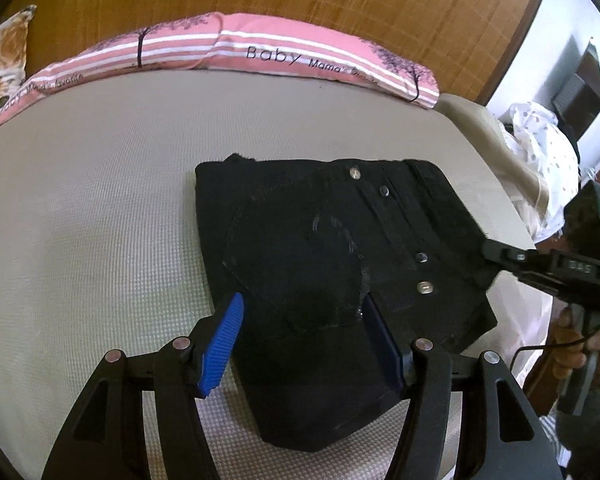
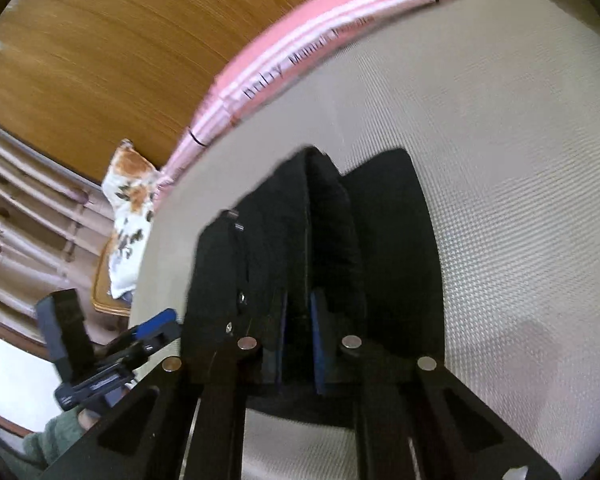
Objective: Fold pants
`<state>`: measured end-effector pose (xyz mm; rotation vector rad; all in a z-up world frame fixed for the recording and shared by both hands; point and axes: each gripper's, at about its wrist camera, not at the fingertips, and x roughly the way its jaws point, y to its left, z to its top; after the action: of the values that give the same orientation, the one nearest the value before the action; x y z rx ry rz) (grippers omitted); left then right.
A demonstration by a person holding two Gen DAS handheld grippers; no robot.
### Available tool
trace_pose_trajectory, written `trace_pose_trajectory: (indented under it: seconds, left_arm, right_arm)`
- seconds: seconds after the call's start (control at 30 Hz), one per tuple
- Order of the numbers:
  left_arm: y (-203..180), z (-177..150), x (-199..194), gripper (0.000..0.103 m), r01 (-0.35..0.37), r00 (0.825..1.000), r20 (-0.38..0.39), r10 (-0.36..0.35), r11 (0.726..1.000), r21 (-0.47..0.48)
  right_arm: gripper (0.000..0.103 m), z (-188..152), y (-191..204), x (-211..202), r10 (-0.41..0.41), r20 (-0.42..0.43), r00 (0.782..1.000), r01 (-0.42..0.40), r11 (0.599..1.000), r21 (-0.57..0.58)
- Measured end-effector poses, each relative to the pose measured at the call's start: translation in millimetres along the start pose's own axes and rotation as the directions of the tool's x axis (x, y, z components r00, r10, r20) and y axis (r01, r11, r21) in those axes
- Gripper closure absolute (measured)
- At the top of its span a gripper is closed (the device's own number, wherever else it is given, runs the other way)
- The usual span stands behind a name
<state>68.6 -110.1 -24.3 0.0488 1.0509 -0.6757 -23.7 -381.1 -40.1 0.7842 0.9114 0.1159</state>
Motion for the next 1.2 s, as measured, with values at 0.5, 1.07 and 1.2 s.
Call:
trace_pose_trajectory:
  seconds: [0.5, 1.07, 1.2]
  left_arm:
    - [-7.2, -13.4, 34.6, 0.040, -0.012, 0.995, -0.099, 0.022, 0.995, 0.104]
    - [-2.8, -16.4, 40.7, 0.032, 0.005, 0.996, -0.093, 0.004, 0.996, 0.093]
    - [-4.8, -16.8, 40.9, 0.030, 0.003, 0.996, -0.089, 0.005, 0.995, 0.098]
  right_arm:
    - [0.056, 7.4, -31.1, 15.0, -0.057, -0.078, 0.995, 0.058, 0.998, 0.011]
    - [0.056, 65.3, -39.9, 83.7, 0.150, -0.119, 0.981, -0.155, 0.988, -0.028]
    - [0.063, 63.5, -44.6, 83.8, 0.198, -0.117, 0.973, -0.198, 0.980, 0.012]
